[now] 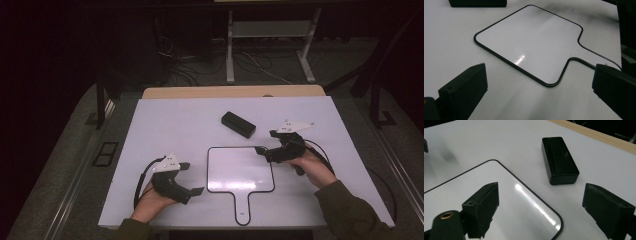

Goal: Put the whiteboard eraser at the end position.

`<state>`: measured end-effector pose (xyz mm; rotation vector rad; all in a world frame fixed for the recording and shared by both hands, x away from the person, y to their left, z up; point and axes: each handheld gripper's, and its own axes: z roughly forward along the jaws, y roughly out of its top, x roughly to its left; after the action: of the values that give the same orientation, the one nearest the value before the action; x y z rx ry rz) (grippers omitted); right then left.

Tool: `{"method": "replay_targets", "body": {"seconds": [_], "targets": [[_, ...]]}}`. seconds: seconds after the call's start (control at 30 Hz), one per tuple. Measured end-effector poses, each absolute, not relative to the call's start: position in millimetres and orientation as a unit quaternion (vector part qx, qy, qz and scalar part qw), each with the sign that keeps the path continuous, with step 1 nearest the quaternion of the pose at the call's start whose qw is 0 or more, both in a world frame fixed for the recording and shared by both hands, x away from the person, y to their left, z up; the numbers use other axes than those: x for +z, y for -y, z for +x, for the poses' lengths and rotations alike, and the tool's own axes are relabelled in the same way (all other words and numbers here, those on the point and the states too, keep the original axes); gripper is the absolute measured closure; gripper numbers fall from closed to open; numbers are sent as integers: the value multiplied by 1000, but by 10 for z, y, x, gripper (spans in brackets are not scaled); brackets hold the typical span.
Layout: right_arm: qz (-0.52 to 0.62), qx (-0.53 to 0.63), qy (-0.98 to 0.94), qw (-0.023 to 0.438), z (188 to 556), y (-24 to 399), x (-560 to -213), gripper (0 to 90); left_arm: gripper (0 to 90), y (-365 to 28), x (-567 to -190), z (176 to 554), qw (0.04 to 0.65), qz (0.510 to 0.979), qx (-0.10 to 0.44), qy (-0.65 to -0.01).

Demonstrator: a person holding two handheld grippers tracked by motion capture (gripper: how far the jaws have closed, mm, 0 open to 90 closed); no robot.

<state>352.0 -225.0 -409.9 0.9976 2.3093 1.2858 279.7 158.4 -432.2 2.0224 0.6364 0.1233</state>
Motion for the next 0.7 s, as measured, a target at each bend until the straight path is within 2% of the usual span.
{"method": "replay_targets", "body": {"seconds": [0.7], "targets": [[360, 469, -795, 136, 3045, 2632, -4250, 125, 0, -1595, -4298, 2784, 494, 826, 53, -265]]}}
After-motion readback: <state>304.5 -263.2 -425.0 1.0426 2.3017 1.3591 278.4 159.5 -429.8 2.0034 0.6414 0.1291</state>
